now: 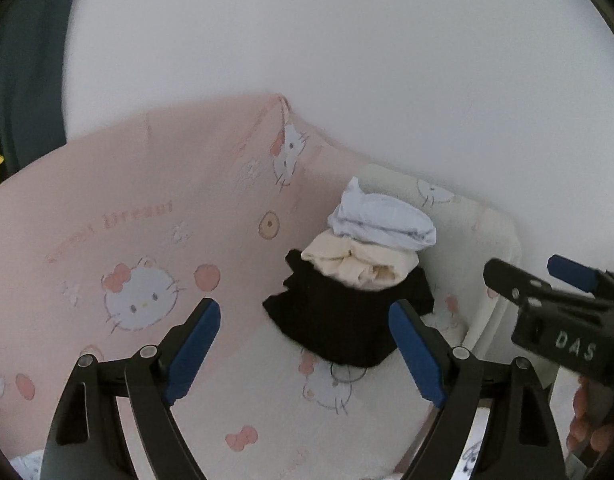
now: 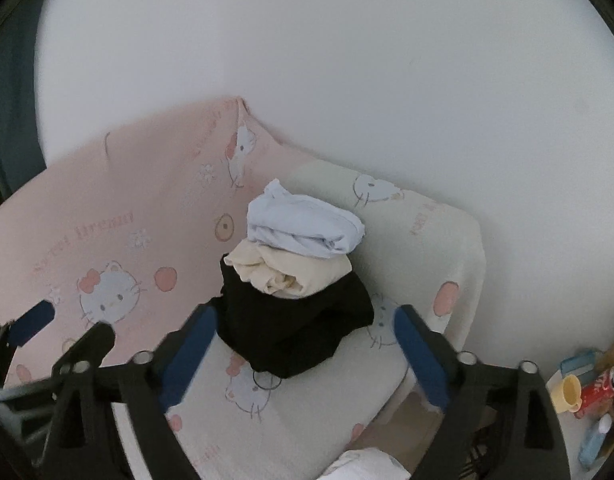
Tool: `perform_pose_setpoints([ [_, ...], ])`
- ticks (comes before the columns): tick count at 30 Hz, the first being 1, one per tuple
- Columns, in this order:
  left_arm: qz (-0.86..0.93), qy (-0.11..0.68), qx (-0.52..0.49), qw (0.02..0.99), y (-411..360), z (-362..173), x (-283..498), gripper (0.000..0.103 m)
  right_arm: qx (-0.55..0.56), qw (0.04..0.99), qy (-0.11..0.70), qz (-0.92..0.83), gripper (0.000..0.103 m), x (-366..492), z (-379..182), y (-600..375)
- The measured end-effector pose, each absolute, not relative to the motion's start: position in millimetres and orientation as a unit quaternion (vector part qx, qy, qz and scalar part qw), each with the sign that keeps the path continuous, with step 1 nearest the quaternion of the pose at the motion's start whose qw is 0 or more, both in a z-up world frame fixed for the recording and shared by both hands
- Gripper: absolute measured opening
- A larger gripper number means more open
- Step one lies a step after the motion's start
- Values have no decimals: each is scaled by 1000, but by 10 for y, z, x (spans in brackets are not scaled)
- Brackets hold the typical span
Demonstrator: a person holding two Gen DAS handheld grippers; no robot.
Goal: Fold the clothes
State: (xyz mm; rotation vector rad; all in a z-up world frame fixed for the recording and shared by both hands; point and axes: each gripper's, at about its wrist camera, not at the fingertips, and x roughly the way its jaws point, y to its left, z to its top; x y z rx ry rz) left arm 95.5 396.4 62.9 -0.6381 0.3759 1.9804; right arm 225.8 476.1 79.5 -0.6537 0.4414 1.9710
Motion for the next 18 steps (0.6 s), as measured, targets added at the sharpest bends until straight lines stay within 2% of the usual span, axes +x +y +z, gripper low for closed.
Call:
perform_pose_setpoints([
  [7, 810, 158, -279, 490, 3969, 596, 1025, 86, -312, 449, 148, 824, 93, 2228, 704, 4734],
  [13, 807, 176, -266, 498, 4033, 613, 1121, 86, -327, 419, 186, 827, 93, 2330, 629, 4845],
  [18, 811, 190, -239, 499, 4054, 652, 1231, 86, -333, 416, 178, 828, 93, 2352, 615, 4864],
])
